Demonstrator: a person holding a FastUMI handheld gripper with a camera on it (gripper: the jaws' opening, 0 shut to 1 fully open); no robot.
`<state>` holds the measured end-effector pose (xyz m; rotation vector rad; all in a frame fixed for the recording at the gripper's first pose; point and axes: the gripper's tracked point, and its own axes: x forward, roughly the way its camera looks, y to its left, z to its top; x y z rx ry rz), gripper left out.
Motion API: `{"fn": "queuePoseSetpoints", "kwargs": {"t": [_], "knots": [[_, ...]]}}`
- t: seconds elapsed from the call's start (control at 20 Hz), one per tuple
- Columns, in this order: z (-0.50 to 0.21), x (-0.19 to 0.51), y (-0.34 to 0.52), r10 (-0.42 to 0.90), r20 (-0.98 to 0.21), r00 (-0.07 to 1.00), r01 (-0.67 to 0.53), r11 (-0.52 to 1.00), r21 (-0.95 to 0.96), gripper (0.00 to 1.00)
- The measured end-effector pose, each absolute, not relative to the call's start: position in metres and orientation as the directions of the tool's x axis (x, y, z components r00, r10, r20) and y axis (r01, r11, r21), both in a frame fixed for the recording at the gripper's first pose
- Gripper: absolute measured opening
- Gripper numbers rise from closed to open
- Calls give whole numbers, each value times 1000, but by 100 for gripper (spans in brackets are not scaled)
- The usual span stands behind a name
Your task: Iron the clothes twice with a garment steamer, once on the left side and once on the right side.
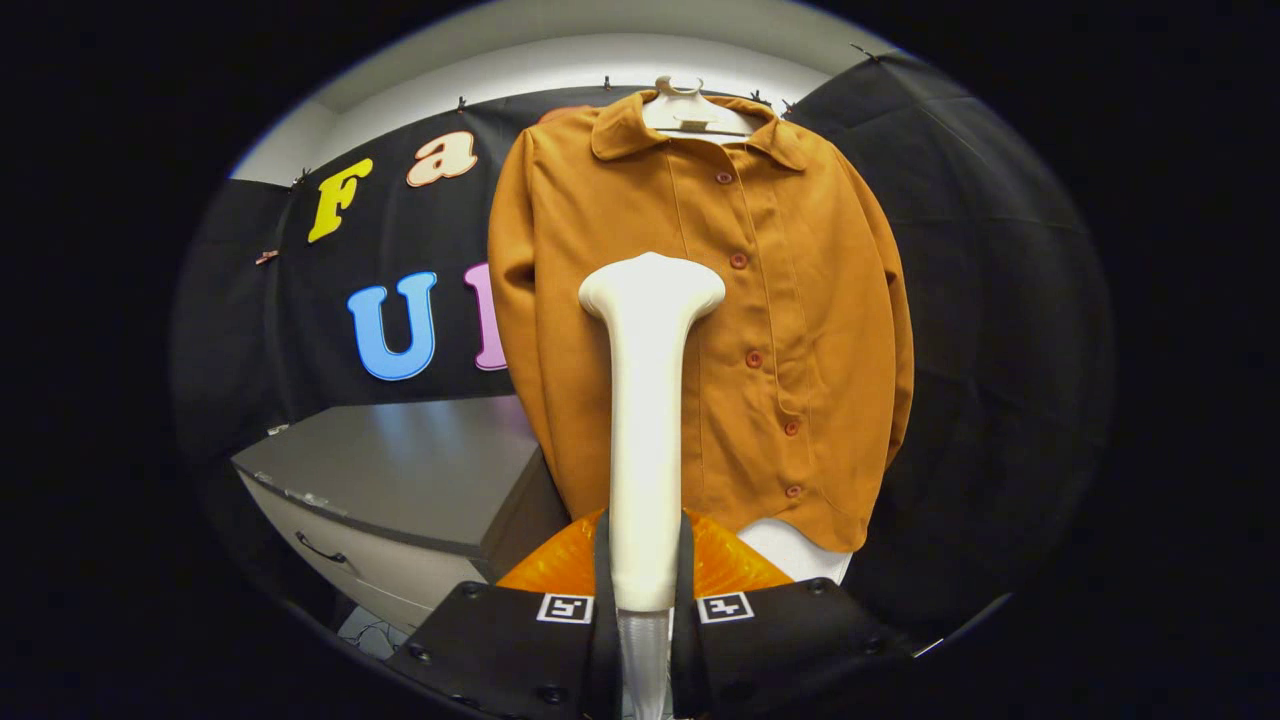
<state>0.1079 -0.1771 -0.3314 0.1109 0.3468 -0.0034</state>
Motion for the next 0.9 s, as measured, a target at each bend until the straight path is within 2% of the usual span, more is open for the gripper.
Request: {"fn": "queuePoseSetpoints", "kwargs": {"t": [0.65, 0.9], "knots": [[-421, 41, -183, -10, -579, 815, 76, 993, 90, 23], [-398, 8, -179, 30, -561, 827, 58, 989, 138, 23]]}}
